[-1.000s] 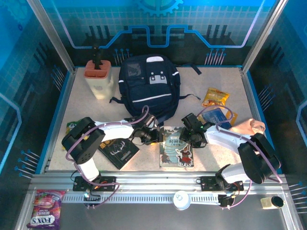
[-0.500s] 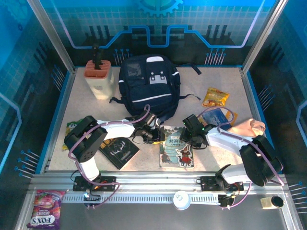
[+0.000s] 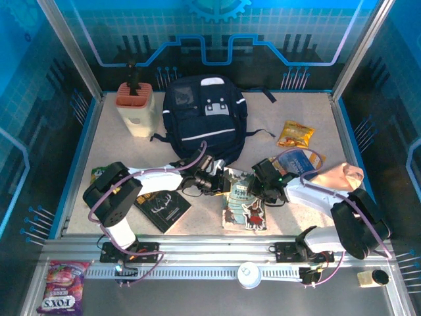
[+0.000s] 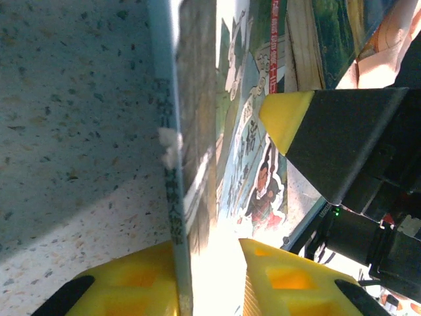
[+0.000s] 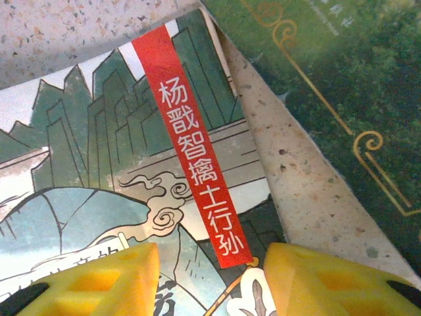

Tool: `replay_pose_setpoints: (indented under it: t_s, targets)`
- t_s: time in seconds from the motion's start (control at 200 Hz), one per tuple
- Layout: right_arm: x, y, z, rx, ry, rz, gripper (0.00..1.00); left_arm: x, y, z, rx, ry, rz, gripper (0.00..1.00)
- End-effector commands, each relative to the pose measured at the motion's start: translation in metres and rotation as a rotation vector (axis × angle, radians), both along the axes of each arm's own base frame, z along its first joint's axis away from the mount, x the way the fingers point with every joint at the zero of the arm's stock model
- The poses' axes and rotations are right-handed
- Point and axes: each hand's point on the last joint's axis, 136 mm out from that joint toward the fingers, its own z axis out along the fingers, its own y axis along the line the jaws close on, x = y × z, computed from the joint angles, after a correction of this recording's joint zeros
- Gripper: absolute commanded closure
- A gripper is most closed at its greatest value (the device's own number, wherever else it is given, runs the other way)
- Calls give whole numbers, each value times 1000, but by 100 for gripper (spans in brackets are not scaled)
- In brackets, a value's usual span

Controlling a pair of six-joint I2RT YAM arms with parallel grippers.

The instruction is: Pack books, pencil case, and school supplies into a backpack

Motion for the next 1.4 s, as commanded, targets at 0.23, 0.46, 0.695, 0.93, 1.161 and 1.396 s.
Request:
replay_pose_setpoints:
  t_s: [0.23,0.46,0.695,0.93,1.161,1.396]
  targets:
    - [-28,-18,-19,-16,115,-16,50,6,-6,25,-37,-81,-16,90]
    - [1,-17,22,80,-54,1,40,29,16,62,-66,-149,75,100]
    - [39,-6,84,312,-285,18,19,71,60,120,-133,-245,225,100]
    - [68,21,133,548,-430,64,0,116,105,185,-235,-349,466,100]
    - [87,53,169,801,-532,70,0,149,126,210,-361,-327,654,100]
    - [102,88,194,1011,-566,72,0,160,130,221,-450,-307,735,100]
